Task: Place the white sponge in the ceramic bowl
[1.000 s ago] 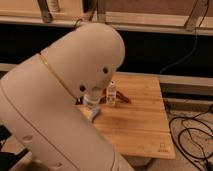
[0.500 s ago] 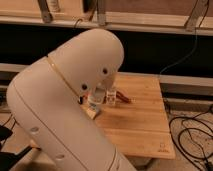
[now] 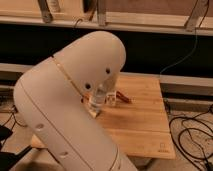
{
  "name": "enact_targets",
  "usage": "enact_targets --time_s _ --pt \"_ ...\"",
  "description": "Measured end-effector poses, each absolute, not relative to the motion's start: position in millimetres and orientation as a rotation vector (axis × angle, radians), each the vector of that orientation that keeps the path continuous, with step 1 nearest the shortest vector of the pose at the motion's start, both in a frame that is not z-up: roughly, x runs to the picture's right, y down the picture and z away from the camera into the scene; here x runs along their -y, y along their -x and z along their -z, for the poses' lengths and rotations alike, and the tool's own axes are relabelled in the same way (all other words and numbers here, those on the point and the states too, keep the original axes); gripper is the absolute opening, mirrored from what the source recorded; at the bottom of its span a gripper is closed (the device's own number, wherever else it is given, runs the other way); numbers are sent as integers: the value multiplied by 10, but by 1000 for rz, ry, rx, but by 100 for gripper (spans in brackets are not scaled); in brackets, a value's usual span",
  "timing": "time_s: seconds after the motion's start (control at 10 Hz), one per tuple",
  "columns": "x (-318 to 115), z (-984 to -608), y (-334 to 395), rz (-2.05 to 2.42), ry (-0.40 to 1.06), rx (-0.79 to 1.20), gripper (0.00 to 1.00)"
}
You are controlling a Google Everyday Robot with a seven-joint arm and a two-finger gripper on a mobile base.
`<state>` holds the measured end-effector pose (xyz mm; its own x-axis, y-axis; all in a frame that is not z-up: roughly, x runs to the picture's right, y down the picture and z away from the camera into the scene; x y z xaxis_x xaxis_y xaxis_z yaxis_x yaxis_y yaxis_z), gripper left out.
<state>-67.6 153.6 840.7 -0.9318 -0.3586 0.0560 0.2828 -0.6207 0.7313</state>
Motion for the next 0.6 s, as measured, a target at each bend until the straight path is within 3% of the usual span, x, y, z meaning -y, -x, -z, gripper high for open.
enact_targets --time_s 0.6 --pt "-1511 -8509 713 2610 -94 1083 80"
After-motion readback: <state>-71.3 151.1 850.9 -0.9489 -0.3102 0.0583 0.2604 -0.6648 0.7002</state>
